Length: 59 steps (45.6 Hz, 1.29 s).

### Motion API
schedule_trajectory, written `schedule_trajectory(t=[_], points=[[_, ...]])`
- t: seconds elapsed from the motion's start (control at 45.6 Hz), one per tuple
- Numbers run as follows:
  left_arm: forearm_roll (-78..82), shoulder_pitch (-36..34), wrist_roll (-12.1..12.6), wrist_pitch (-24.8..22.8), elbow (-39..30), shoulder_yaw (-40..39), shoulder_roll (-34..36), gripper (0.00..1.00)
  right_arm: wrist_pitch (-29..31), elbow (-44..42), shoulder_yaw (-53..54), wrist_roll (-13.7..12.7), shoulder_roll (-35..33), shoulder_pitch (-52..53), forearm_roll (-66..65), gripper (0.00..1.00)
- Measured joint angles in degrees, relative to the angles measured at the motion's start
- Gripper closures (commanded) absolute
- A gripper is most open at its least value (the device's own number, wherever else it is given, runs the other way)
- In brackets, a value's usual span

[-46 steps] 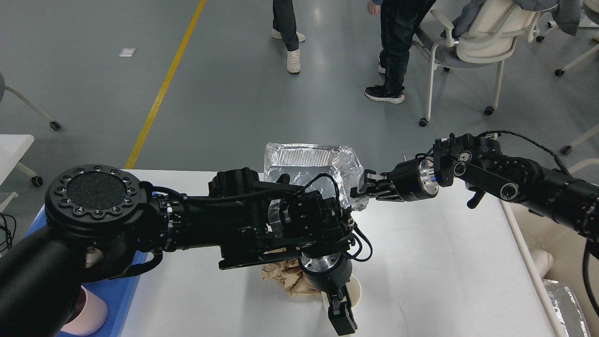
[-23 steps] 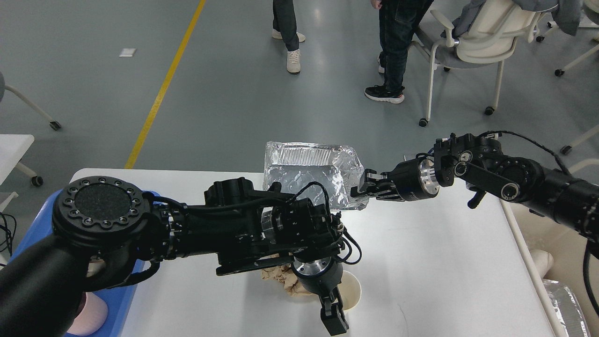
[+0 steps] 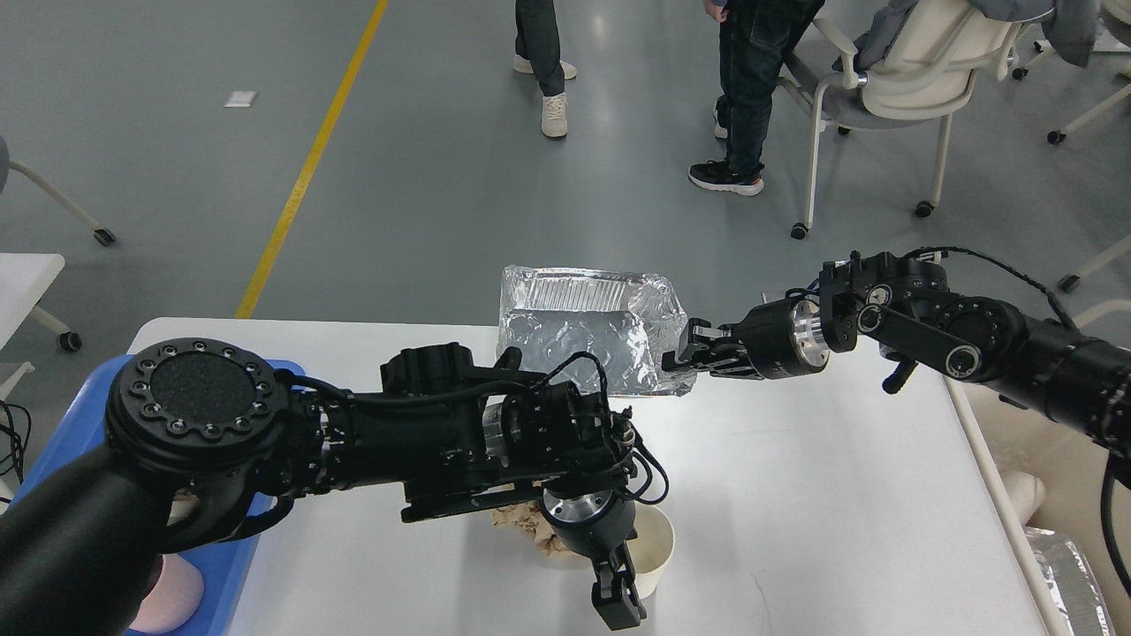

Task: Tidy desktop
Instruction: 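Reach the left gripper over to the white paper cup and grasp it, then lift the paper cup and lower it into the held foil tray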

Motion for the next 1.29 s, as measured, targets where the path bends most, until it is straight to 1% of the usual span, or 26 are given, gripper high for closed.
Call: schedule_trajectory(t=[0.044,0.153,0.219,0.307,0.395,0.504,0.68,1.118,1.293], points=[[0.0,-0.1,-0.1,0.1,0.1,0.4,0.0,0.36,0.0,0.0,0.0,0.0,0.0,0.0,0.0,1.00],[0.0,-0.4,-0.2,0.2,0.1,0.7,0.1,0.59,0.0,0.0,0.0,0.0,-0.1,-0.1,0.0,1.00],[0.0,-0.5,-0.2,0.2,0.1,0.8,0.2,0.75,0.0,0.0,0.0,0.0,-0.1,-0.2,0.0,1.00],[0.0,-0.7,-0.3,0.2,0.1,0.8,0.3,0.85,-0.1,0.0,0.0,0.0,-0.1,-0.3,0.0,1.00],[0.0,-0.8,-0.9,0.3,0.1,0.8,0.3,0.92,-0.1,0.0,0.0,0.0,-0.1,-0.5,0.0,1.00],[0.0,-0.9,-1.9,0.3,0.1,0.8,0.4,0.96,-0.1,0.0,0.0,0.0,-0.1,-0.5,0.0,1.00],[0.1,-1.4,-2.3,0.4,0.1,0.9,0.6,1.00,-0.1,-0.1,0.0,0.0,0.1,-0.3,0.0,1.00],[0.0,-2.3,-2.7,0.4,0.1,0.9,0.7,1.00,-0.1,0.0,0.0,0.0,-0.1,-0.5,0.0,1.00],[-0.2,-2.9,-3.3,0.3,-0.3,0.5,1.1,1.00,-0.4,-0.2,0.0,0.0,-0.1,-0.7,-0.1,1.00]])
